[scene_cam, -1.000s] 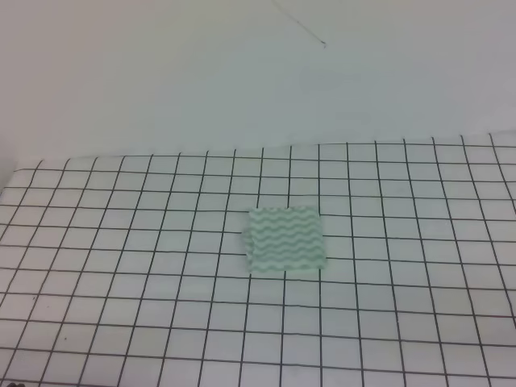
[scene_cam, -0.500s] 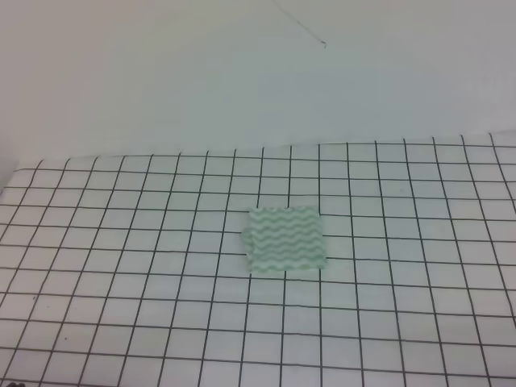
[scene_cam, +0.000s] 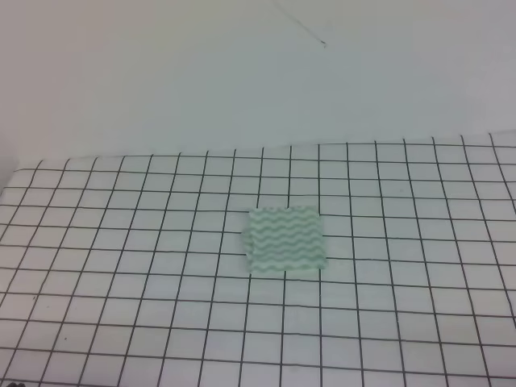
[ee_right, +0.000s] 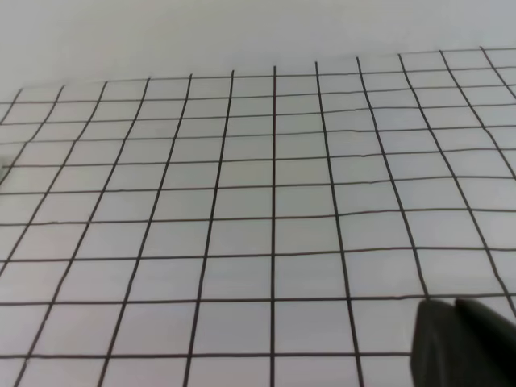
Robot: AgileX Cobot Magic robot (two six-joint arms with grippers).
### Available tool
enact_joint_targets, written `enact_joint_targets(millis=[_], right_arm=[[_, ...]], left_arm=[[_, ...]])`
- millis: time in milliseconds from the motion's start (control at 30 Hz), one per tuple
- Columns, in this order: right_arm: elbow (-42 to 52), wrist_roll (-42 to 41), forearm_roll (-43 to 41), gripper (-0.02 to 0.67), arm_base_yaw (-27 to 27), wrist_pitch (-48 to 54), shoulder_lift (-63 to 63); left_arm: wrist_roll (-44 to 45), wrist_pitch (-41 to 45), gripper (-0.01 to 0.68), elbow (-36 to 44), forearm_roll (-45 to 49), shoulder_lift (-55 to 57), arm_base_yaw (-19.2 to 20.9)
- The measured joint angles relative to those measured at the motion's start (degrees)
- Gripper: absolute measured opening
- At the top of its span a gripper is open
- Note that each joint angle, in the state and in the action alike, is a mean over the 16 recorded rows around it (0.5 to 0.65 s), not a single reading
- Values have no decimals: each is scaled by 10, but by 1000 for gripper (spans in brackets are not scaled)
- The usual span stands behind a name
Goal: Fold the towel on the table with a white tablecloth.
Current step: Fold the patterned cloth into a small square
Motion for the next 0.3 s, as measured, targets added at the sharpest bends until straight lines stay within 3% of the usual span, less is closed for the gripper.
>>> enact_joint_targets(millis=[300], right_arm=[[0, 1, 0, -3, 0, -1, 1]], left_arm=[[0, 0, -1, 0, 0, 0, 0]])
